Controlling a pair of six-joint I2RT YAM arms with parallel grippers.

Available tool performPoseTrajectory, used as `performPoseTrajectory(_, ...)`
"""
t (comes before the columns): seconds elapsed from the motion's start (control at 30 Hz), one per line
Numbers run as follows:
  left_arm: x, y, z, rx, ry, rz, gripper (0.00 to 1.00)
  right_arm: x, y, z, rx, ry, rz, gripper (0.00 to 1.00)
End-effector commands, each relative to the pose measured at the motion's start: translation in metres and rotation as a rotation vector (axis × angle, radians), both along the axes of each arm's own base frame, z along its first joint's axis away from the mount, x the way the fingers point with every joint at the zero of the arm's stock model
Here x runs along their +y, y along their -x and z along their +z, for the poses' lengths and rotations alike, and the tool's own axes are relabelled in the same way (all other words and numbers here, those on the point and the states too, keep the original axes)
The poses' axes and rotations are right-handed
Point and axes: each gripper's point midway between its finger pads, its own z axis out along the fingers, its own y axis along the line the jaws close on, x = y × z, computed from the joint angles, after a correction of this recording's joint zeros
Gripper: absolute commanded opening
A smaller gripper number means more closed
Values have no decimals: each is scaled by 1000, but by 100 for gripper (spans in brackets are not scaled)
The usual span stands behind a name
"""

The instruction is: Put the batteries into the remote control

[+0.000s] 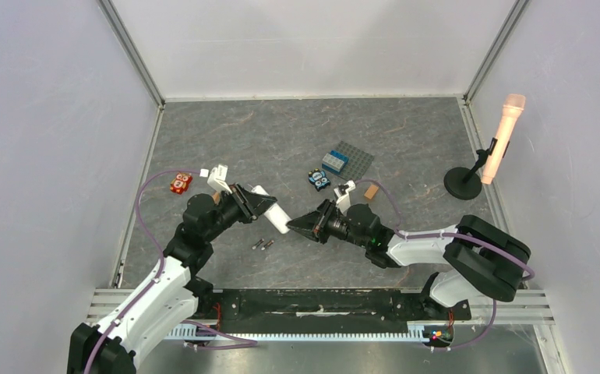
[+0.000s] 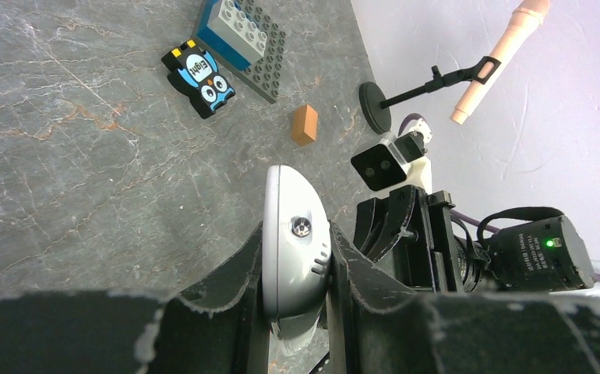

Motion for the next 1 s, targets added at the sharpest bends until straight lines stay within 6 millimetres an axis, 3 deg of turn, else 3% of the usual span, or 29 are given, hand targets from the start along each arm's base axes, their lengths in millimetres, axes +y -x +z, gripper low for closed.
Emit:
performPoseTrajectory(0.0, -11, 8, 20, 4, 101, -48, 2, 5, -2, 50, -89, -192, -12, 13)
performPoseTrajectory(0.23, -9, 10, 21, -5, 116, -42, 2, 5, -1, 55, -102, -213, -10, 11)
performPoseTrajectory(0.57, 2, 4, 4, 18, -7, 7, 2, 4, -1, 70, -161, -231, -10, 11)
performPoseTrajectory(0.73, 6, 0, 2, 20, -27, 38, 2, 3, 0, 62, -141, -205, -10, 13)
performPoseTrajectory(0.97, 7, -2, 7, 4, -17, 47, 2, 4, 6, 29, -42, -52, 2, 40)
